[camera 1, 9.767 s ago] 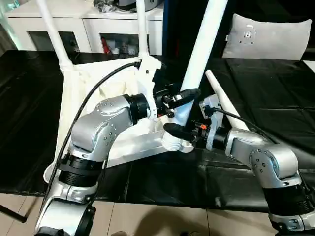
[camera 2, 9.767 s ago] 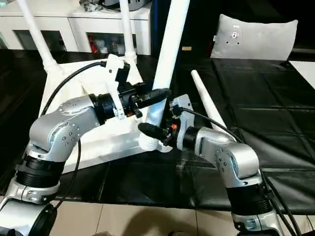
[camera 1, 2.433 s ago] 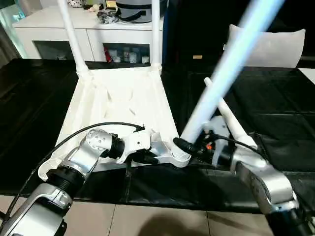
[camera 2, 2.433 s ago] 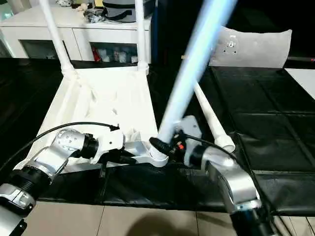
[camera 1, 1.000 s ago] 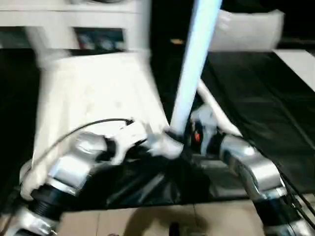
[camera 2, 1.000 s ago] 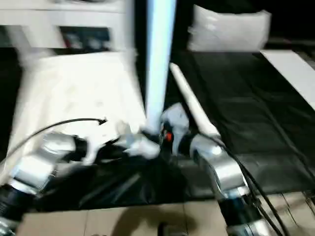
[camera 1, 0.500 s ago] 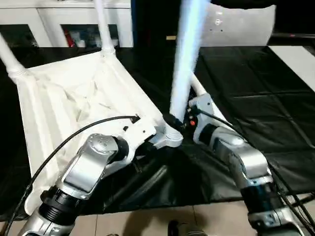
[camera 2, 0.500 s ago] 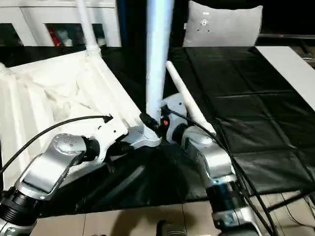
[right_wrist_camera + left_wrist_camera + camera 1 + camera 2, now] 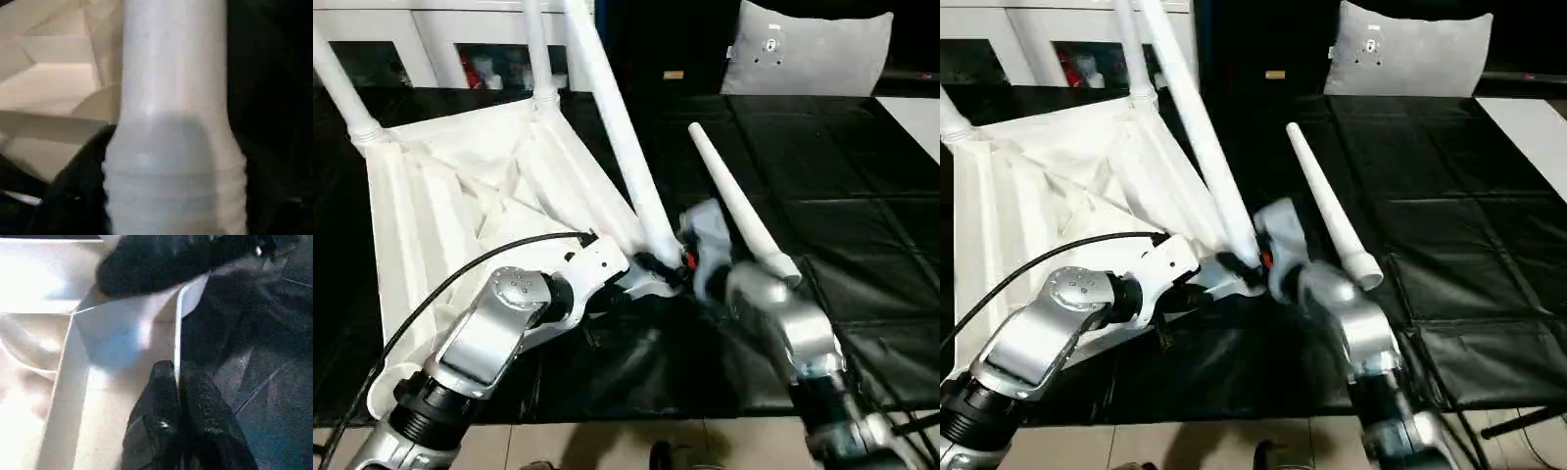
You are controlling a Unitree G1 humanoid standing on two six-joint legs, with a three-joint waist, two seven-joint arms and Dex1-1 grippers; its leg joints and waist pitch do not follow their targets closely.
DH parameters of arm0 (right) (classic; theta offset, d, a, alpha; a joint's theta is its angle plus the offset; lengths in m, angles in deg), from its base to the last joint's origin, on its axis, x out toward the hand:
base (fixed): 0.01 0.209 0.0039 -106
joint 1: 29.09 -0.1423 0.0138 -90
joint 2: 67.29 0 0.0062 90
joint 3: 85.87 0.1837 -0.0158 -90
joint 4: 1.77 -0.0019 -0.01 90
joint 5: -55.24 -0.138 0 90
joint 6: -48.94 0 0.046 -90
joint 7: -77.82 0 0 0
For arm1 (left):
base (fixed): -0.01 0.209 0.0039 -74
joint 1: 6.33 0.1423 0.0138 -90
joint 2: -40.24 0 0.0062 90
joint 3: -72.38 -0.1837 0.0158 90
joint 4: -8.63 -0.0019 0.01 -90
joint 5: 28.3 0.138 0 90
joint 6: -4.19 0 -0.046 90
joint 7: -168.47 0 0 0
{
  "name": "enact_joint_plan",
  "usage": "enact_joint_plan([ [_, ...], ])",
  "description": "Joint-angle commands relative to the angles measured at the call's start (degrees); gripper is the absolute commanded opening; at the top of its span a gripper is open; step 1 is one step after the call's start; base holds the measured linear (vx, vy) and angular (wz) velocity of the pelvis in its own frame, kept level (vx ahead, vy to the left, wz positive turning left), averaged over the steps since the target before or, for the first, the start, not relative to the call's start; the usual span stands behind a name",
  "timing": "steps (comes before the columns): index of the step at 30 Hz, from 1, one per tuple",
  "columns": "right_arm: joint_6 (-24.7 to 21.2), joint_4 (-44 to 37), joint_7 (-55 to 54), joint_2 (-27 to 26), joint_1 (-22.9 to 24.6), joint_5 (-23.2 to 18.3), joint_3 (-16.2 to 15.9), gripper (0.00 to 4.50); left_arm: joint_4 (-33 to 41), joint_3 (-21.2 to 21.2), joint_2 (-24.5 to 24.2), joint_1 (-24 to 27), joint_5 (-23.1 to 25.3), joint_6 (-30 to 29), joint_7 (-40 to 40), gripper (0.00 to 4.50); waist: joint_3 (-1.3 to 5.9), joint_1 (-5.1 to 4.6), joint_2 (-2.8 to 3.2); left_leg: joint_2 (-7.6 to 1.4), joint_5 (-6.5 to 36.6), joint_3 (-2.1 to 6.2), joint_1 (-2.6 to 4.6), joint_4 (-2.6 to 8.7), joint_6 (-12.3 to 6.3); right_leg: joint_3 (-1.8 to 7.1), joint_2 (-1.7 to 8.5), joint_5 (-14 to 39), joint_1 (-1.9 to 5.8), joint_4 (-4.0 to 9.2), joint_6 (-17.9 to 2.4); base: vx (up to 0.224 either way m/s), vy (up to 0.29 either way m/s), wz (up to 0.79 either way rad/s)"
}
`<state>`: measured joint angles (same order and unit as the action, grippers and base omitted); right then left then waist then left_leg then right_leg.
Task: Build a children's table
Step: Insert table leg to table base
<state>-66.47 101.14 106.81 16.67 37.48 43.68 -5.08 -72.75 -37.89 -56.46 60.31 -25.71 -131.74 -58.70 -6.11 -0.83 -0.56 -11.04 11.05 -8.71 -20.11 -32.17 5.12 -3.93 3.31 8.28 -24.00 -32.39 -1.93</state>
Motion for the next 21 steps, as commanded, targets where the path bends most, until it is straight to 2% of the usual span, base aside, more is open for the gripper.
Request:
enact_joint_plan([
  [1,-2.8,2.9,-0.1,0.6,2.9,0.4,0.1,2.96,0.7,2.9,-1.8,-1.7,1.8,1.4,2.4,0.0,4.17,0.48,0.56,-1.34,8.0,-0.36,-0.44,3.08,-3.07,2.65,3.64,14.9,3.78,3.17,-11.6,0.0,0.0,0.0],
  [2,-2.6,2.9,-0.2,0.6,3.0,0.3,0.1,2.96,0.6,3.0,-1.9,-1.7,1.8,1.5,2.4,0.0,4.3,0.53,0.85,-1.33,8.0,-0.38,-0.39,3.01,-3.01,2.62,3.66,15.2,3.85,3.17,-11.5,0.0,0.0,0.0],
  [4,-2.5,2.9,-0.3,0.6,3.1,0.3,0.2,2.79,0.4,3.0,-2.0,-1.8,1.7,1.7,2.4,0.0,4.36,0.53,0.58,-1.27,7.6,-0.4,-0.5,2.93,-2.94,2.64,3.61,14.6,3.94,3.11,-11.6,0.0,0.0,0.0],
  [5,-2.2,3.0,-0.4,0.4,3.2,0.4,0.3,2.77,0.0,3.0,-2.1,-1.9,1.7,2.1,2.5,0.0,4.42,0.63,0.8,-1.27,7.5,-0.37,-0.45,2.88,-2.91,2.63,3.62,14.5,3.92,3.07,-11.7,0.0,0.0,0.0],
  [13,-1.0,3.2,-0.9,0.3,3.0,0.6,1.2,2.75,-1.3,2.7,-2.9,-2.4,1.1,3.7,2.9,0.0,4.58,0.87,0.66,-1.16,7.8,-0.39,-0.47,2.64,-2.58,2.67,3.55,15.2,3.95,2.91,-11.4,0.0,0.0,0.0],
  [15,0.5,2.7,-1.0,0.1,3.0,0.0,2.4,2.75,-1.5,2.4,-3.6,-2.1,1.0,5.6,2.3,0.0,4.62,0.88,0.38,-1.13,8.1,-0.42,-0.48,2.57,-2.54,2.64,3.51,15.9,3.97,2.93,-11.2,0.0,0.0,0.0],
  [17,1.0,2.5,-1.1,0.0,3.0,-0.3,2.8,2.75,-1.6,2.2,-3.9,-2.0,1.0,6.4,2.0,0.0,4.61,1.04,0.56,-1.16,8.5,-0.38,-0.4,2.57,-2.5,2.64,3.58,16.9,3.88,2.99,-10.8,0.0,0.0,0.0],
  [18,2.8,2.2,-0.8,-0.7,3.0,-2.0,4.6,2.75,-2.1,2.1,-4.6,-1.9,1.2,8.6,1.6,0.0,4.77,1.05,0.5,-1.14,8.2,-0.38,-0.42,2.52,-2.54,2.64,3.57,16.6,3.97,2.9,-10.7,0.0,0.0,0.0],
  [21,5.5,1.3,0.4,-1.4,2.9,-4.2,6.5,2.75,-3.2,3.2,-4.6,-2.0,1.7,10.5,3.4,0.0,4.87,1.01,0.54,-1.18,8.2,-0.33,-0.48,2.49,-2.5,2.59,3.56,16.3,3.97,2.83,-10.5,0.0,0.0,0.0],
])
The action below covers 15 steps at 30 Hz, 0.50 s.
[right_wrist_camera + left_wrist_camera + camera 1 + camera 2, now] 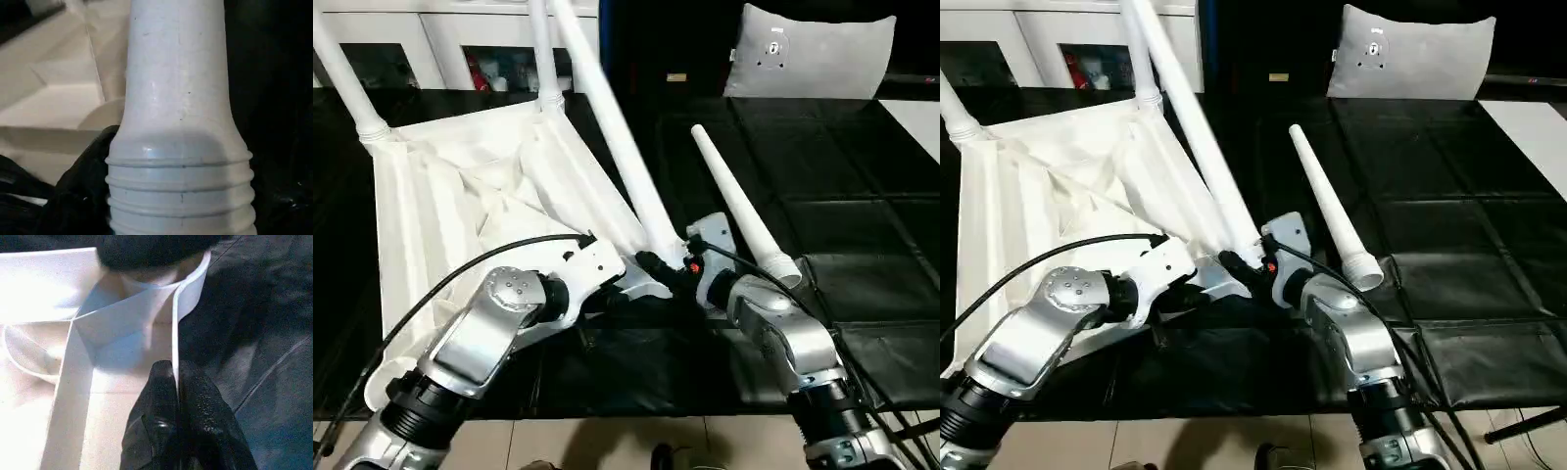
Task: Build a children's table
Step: Insert table leg to table base
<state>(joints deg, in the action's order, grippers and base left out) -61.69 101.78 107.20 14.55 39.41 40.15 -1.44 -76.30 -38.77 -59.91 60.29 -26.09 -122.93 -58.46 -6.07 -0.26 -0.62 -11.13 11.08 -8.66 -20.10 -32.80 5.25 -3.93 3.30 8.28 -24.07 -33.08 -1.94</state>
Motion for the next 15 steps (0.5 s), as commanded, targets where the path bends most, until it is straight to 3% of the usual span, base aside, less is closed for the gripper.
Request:
enact_joint_plan([
  [1,1.3,0.6,0.2,0.6,0.9,-1.0,3.2,2.75,0.1,4.5,-1.0,-2.1,1.6,2.2,3.1,0.0,5.02,0.46,0.7,-1.12,8.0,-0.41,-0.38,3.03,-2.64,2.61,3.59,16.0,4.09,3.46,-10.6,0.0,0.0,0.0],
  [4,3.3,0.1,1.1,0.0,0.4,-3.0,5.0,2.75,-0.3,6.3,-0.7,-2.5,-1.2,2.4,1.3,0.27,5.22,0.44,0.64,-1.05,6.3,-0.38,-0.61,2.9,-2.61,2.57,3.49,13.7,4.29,3.06,-11.3,0.0,0.0,0.0],
  [5,3.9,-0.4,2.1,-0.1,0.2,-4.1,5.7,2.74,-0.8,6.9,-0.7,-2.6,-2.0,3.9,0.8,0.54,5.49,0.42,0.7,-0.93,5.7,-0.44,-0.63,2.71,-2.96,2.57,3.53,12.2,4.41,2.92,-11.8,0.0,0.0,0.0],
  [8,4.9,-2.1,4.5,0.2,0.3,-6.2,6.4,2.74,-1.3,6.7,-2.1,-2.0,-4.7,8.3,-3.5,0.67,5.9,0.61,0.97,-0.98,3.8,-0.46,-0.65,2.47,-4.12,2.54,3.48,7.8,4.51,2.5,-13.5,0.0,0.0,0.0],
  [14,4.3,-4.8,6.1,0.1,1.9,-8.7,7.8,2.74,-2.8,11.0,0.7,-1.4,-9.7,10.4,-3.6,0.97,5.82,1.34,1.15,-1.1,7.1,-0.77,-0.22,2.49,-3.25,2.55,3.54,13.8,4.34,3.03,-12.5,0.0,0.0,0.0],
  [15,3.5,-6.7,6.8,-0.4,3.0,-10.3,8.4,2.74,-3.5,14.7,3.7,-2.0,-13.3,9.7,-2.4,1.18,5.85,1.58,1.19,-1.15,7.7,-0.71,-0.18,2.49,-2.86,2.5,3.52,15.4,4.26,3.08,-11.8,0.0,0.0,0.0],
])
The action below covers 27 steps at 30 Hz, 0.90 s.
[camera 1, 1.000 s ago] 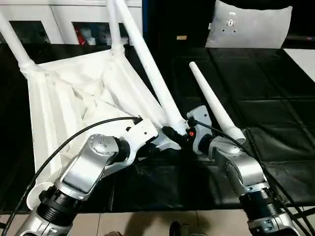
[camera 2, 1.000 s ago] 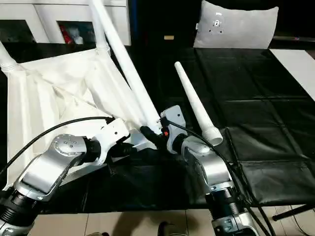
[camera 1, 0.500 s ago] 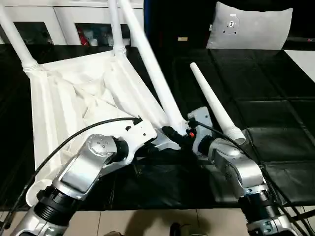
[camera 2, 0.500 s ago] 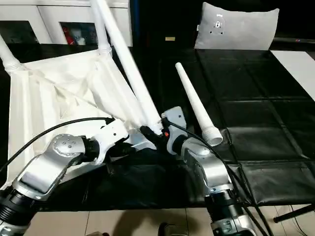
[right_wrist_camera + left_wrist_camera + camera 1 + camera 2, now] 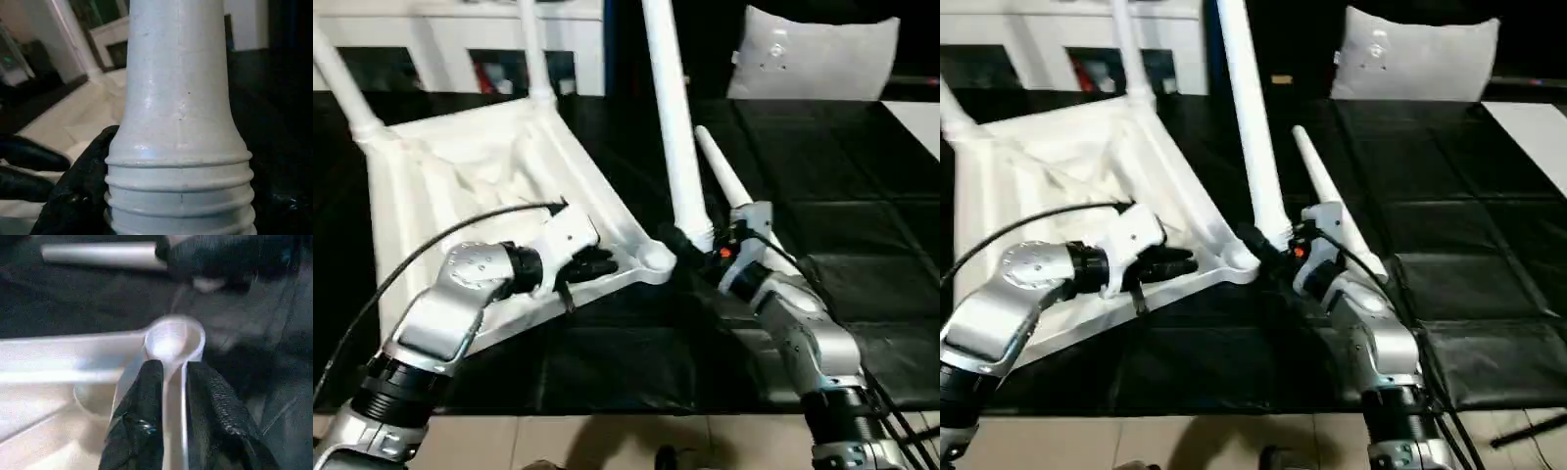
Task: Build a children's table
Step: Insert table leg to table base
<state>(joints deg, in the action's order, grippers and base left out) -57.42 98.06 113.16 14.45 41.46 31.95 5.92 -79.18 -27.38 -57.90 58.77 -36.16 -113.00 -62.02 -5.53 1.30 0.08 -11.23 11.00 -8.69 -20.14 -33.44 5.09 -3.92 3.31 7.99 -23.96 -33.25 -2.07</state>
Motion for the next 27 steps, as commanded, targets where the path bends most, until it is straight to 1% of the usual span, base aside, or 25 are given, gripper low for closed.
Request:
enact_joint_plan([
  [1,-1.4,-4.5,1.1,-0.4,1.8,-2.8,1.0,2.74,-0.8,6.2,4.3,-1.3,-6.3,-1.8,2.3,1.27,5.27,0.2,0.65,-0.93,8.0,-0.76,-0.16,3.07,-2.64,2.48,3.49,16.2,4.16,3.36,-11.3,0.0,0.0,0.0],
  [2,-1.4,-4.5,1.1,-0.4,1.8,-2.8,1.0,2.74,-0.8,6.2,4.3,-1.3,-6.3,-1.8,2.3,1.3,5.36,0.71,0.49,-1.08,8.3,-0.78,0.05,3.01,-2.64,2.48,3.59,16.7,3.99,3.57,-11.2,0.0,0.0,0.0],
  [3,-1.9,-6.5,1.7,-0.6,3.0,-3.9,0.4,2.74,-1.6,10.6,8.1,-2.8,-11.6,-4.1,4.2,1.31,5.32,0.69,0.77,-0.92,9.0,-0.59,-0.29,3.16,-2.35,2.24,3.39,18.1,4.15,3.47,-10.6,0.0,0.0,0.0],
  [4,-2.0,-7.2,1.9,-0.6,3.3,-4.2,0.1,2.74,-2.2,12.0,9.2,-3.4,-13.7,-4.8,5.0,1.31,5.34,0.75,0.79,-0.82,9.6,-0.78,-0.09,2.98,-2.17,2.23,3.37,19.0,3.97,3.75,-10.2,0.0,0.0,0.0],
  [5,-2.2,-7.9,2.1,-0.7,3.8,-4.4,-0.4,2.74,-2.8,13.8,10.6,-4.2,-16.4,-6.2,5.8,1.31,5.33,1.0,0.98,-0.79,10.4,-0.68,0.11,2.88,-2.08,2.18,3.49,20.2,3.89,3.88,-10.1,0.0,0.0,0.0],
  [6,-2.5,-8.7,2.4,-0.7,4.2,-4.6,-1.0,2.74,-3.2,15.2,11.8,-5.0,-18.5,-7.6,6.6,1.31,5.28,0.88,0.81,-0.79,11.2,-0.5,-0.18,3.04,-2.09,1.94,3.33,21.5,3.92,4.05,-9.4,0.0,0.0,0.0],
  [8,-3.1,-10.4,2.8,-0.8,4.9,-5.0,-2.0,2.74,-4.0,17.9,14.5,-6.6,-23.0,-11.3,8.4,1.32,5.25,0.78,0.66,-0.59,12.0,-0.64,-0.08,2.9,-2.08,1.79,3.21,23.3,3.86,4.34,-8.4,0.0,0.0,0.0],
  [9,-3.2,-10.8,2.8,-1.0,5.0,-5.0,-2.4,2.74,-4.5,18.8,15.5,-7.3,-24.5,-12.3,9.0,1.55,5.11,0.75,0.86,-0.37,13.0,-0.64,-0.04,2.8,-2.33,1.56,3.15,26.9,3.65,4.94,-7.0,0.0,0.0,0.0],
  [10,-3.3,-11.2,2.9,-1.1,5.1,-4.7,-2.8,2.74,-5.3,19.9,17.0,-8.1,-26.4,-12.9,9.9,1.68,5.11,0.73,0.77,-0.33,13.3,-0.59,-0.03,2.79,-2.45,1.49,3.16,28.0,3.61,5.13,-6.5,0.0,0.0,0.0],
  [11,-3.5,-11.6,3.0,-1.0,5.1,-4.5,-3.2,2.74,-5.6,20.8,18.3,-8.7,-27.7,-13.2,10.6,1.72,5.11,0.64,0.88,-0.17,13.4,-0.6,-0.13,2.69,-2.57,1.32,3.14,29.8,3.64,5.47,-5.4,0.0,0.0,0.0],
  [12,-3.6,-11.8,3.0,-1.0,5.1,-4.3,-3.4,2.74,-5.8,21.3,18.8,-9.0,-28.5,-13.6,10.8,1.72,5.18,0.75,1.15,-0.12,13.3,-0.51,-0.09,2.64,-2.6,1.22,3.2,30.4,3.61,5.61,-5.0,0.0,0.0,0.0],
  [13,-3.5,-11.9,3.0,-1.0,5.1,-4.2,-3.6,2.74,-5.9,21.4,19.1,-9.2,-28.8,-13.7,10.9,1.71,5.3,0.7,0.99,-0.15,13.1,-0.42,-0.14,2.68,-2.75,1.19,3.17,30.7,3.55,5.74,-4.3,0.0,0.0,0.0],
  [14,-3.5,-12.2,3.1,-0.9,5.1,-3.8,-4.0,2.74,-6.0,21.2,19.8,-9.6,-29.1,-14.5,11.0,1.92,5.36,0.66,1.06,-0.19,13.0,-0.31,-0.28,2.77,-2.74,1.16,3.14,30.3,3.68,5.62,-4.1,0.0,0.0,0.0],
  [15,-3.5,-12.3,3.0,-0.8,5.0,-3.5,-4.3,2.74,-6.2,20.6,20.0,-9.8,-28.7,-14.7,11.1,2.09,5.35,0.54,1.04,-0.14,13.1,-0.36,-0.23,2.71,-2.94,1.03,3.04,30.7,3.52,5.87,-3.4,0.0,0.0,0.0],
  [16,-3.4,-12.4,3.0,-0.7,5.1,-3.2,-4.5,2.74,-6.4,20.2,20.1,-9.9,-28.4,-15.0,11.6,2.16,5.36,0.52,1.05,-0.11,13.1,-0.38,-0.23,2.67,-3.0,1.02,3.02,30.8,3.51,5.9,-3.3,0.0,0.0,0.0],
  [17,-3.4,-12.5,2.9,-0.6,5.1,-3.0,-4.6,2.74,-6.6,20.1,20.1,-10.0,-28.2,-15.2,11.9,2.15,5.45,0.58,1.2,-0.15,12.7,-0.37,-0.17,2.66,-3.03,1.06,3.0,30.2,3.47,5.81,-3.3,0.0,0.0,0.0],
  [18,-3.5,-12.5,2.8,-0.4,5.1,-2.9,-4.8,2.74,-6.7,20.5,20.5,-10.2,-29.1,-15.6,12.2,2.22,5.52,0.59,1.14,-0.17,12.3,-0.35,-0.23,2.68,-3.11,1.08,2.98,29.2,3.57,5.69,-3.5,0.0,0.0,0.0],
  [19,-3.4,-12.4,2.8,-0.3,5.2,-2.7,-4.9,2.74,-6.7,21.1,20.9,-10.4,-30.2,-16.2,12.5,2.38,5.57,0.61,1.24,-0.2,12.0,-0.38,-0.23,2.66,-3.11,1.12,2.95,28.5,3.57,5.57,-3.8,0.0,0.0,0.0],
  [20,-3.4,-12.4,2.8,-0.2,5.2,-2.6,-5.0,2.74,-6.6,21.3,21.1,-10.4,-30.8,-16.7,12.6,2.54,5.66,0.67,1.14,-0.25,11.4,-0.4,-0.26,2.63,-3.24,1.18,2.95,27.1,3.65,5.41,-4.3,0.0,0.0,0.0],
  [21,-3.4,-12.4,2.9,0.0,5.3,-2.5,-5.1,2.74,-6.4,21.5,21.1,-10.5,-31.6,-17.3,12.9,2.61,5.7,0.75,1.21,-0.36,10.9,-0.34,-0.3,2.71,-3.38,1.25,2.96,25.5,3.69,5.18,-5.1,0.0,0.0,0.0],
  [23,-3.3,-12.4,2.8,0.3,5.3,-2.1,-5.4,2.74,-6.2,20.9,20.8,-10.4,-31.7,-17.7,13.4,2.71,5.76,0.72,1.19,-0.47,10.5,-0.35,-0.35,2.73,-3.54,1.34,2.88,23.2,3.76,4.85,-6.1,0.0,0.0,0.0],
  [24,-3.3,-12.4,2.9,0.5,5.3,-1.7,-5.8,2.74,-6.4,20.6,20.8,-10.3,-31.2,-17.4,13.8,2.98,5.78,0.74,1.15,-0.41,10.2,-0.37,-0.44,2.7,-3.59,1.35,2.89,22.6,3.93,4.74,-6.3,0.0,0.0,0.0],
  [27,-2.7,-11.9,3.1,1.2,5.4,-0.2,-6.8,2.74,-6.8,20.6,21.1,-10.3,-30.4,-16.6,14.5,3.06,5.78,0.77,1.2,-0.44,9.6,-0.38,-0.54,2.66,-3.54,1.37,2.99,22.6,4.02,4.75,-6.4,0.0,0.0,0.0],
])
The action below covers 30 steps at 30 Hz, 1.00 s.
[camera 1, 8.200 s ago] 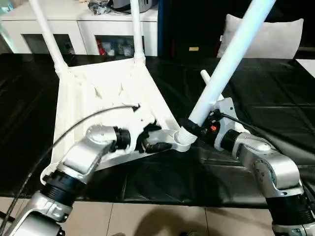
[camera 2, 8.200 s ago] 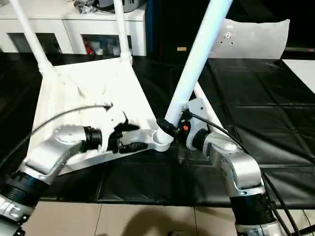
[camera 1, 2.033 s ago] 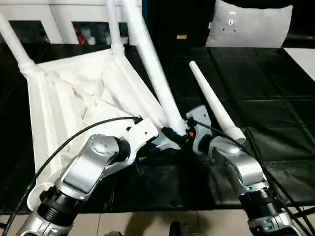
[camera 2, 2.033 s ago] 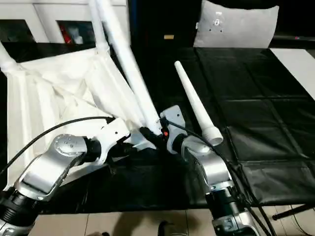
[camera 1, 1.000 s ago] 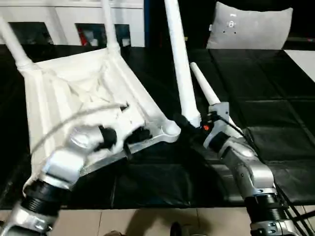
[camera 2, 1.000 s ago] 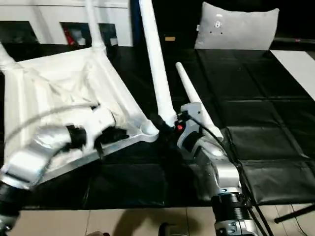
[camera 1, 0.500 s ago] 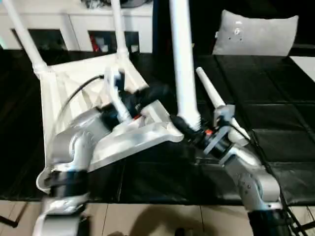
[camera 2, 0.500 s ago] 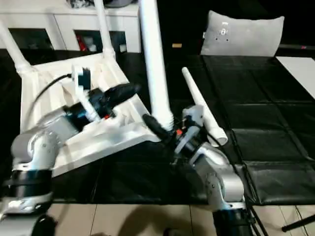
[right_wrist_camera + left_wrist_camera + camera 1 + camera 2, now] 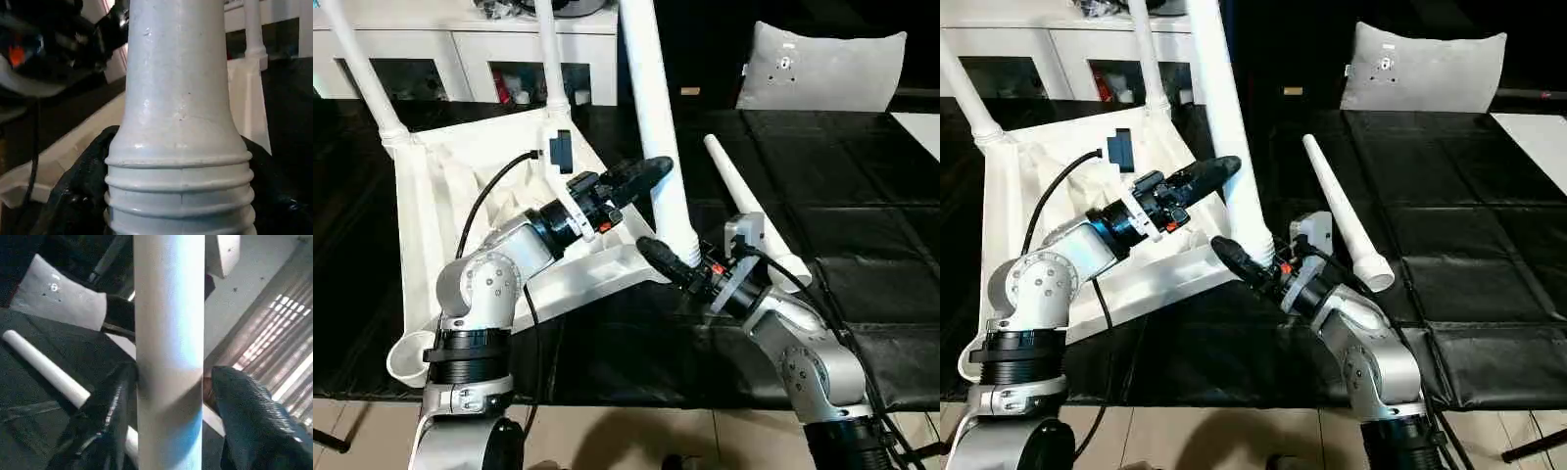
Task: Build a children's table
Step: Insert table leg to table base
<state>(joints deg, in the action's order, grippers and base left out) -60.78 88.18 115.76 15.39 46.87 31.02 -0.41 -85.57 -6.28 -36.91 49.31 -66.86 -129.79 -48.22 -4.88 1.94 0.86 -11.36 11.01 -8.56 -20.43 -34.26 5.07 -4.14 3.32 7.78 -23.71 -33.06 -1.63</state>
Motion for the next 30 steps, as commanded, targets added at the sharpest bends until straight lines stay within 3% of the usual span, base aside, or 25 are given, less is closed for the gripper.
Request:
enact_joint_plan([
  [1,0.8,-1.9,0.6,0.4,0.0,1.1,-0.7,2.74,-0.4,-0.4,0.2,-0.8,0.1,0.2,0.7,3.29,5.15,0.15,0.39,-0.28,9.4,-0.53,-0.29,3.45,-3.48,1.6,3.03,23.0,3.83,4.59,-6.8,0.0,0.0,0.0],
  [4,0.9,-1.4,-0.2,0.4,-0.1,1.5,-0.8,2.74,0.4,0.5,0.6,-0.9,-2.5,-1.8,0.6,3.52,5.07,0.17,0.31,-0.26,9.7,-0.56,-0.31,3.44,-3.47,1.56,3.05,24.1,3.79,4.72,-6.5,0.0,0.0,0.0],
  [7,1.1,-0.9,-0.5,0.5,-0.3,2.0,-0.9,2.74,1.1,1.0,0.7,-0.8,-4.5,-3.1,0.6,3.19,5.02,0.11,0.31,-0.28,10.1,-0.53,-0.32,3.47,-3.3,1.47,3.01,24.8,3.77,4.69,-6.4,0.0,0.0,0.0],
  [12,1.5,0.0,-0.9,0.6,-0.7,3.0,-1.2,2.74,1.1,-1.6,-0.7,0.2,-1.8,-1.3,-0.5,2.73,5.03,0.1,0.18,-0.25,10.5,-0.49,-0.19,3.46,-3.32,1.43,3.01,26.5,3.63,4.96,-5.1,0.0,0.0,0.0],
  [20,1.8,0.3,-0.7,0.7,-0.9,3.6,-1.9,2.74,1.3,-2.7,-1.3,0.3,-1.1,-0.1,-0.9,2.22,5.08,0.12,0.0,-0.34,9.5,-0.55,-0.29,3.44,-3.45,1.58,3.05,24.5,3.69,4.64,-5.7,0.0,0.0,0.0],
  [21,1.8,0.4,-0.6,0.8,-0.9,3.7,-1.9,2.74,1.1,-2.7,-1.4,0.2,-0.9,0.2,-1.0,1.99,5.12,0.14,0.04,-0.35,9.4,-0.52,-0.26,3.45,-3.46,1.59,3.07,24.5,3.72,4.61,-5.7,0.0,0.0,0.0],
  [30,1.6,1.0,-0.8,1.7,-1.1,4.7,-2.2,2.74,0.6,-1.7,-1.1,-0.2,-2.0,1.5,0.0,1.89,5.12,0.18,0.24,-0.28,9.1,-0.56,-0.28,3.37,-3.22,1.62,3.04,24.2,3.77,4.54,-5.8,0.0,0.0,0.0],
])
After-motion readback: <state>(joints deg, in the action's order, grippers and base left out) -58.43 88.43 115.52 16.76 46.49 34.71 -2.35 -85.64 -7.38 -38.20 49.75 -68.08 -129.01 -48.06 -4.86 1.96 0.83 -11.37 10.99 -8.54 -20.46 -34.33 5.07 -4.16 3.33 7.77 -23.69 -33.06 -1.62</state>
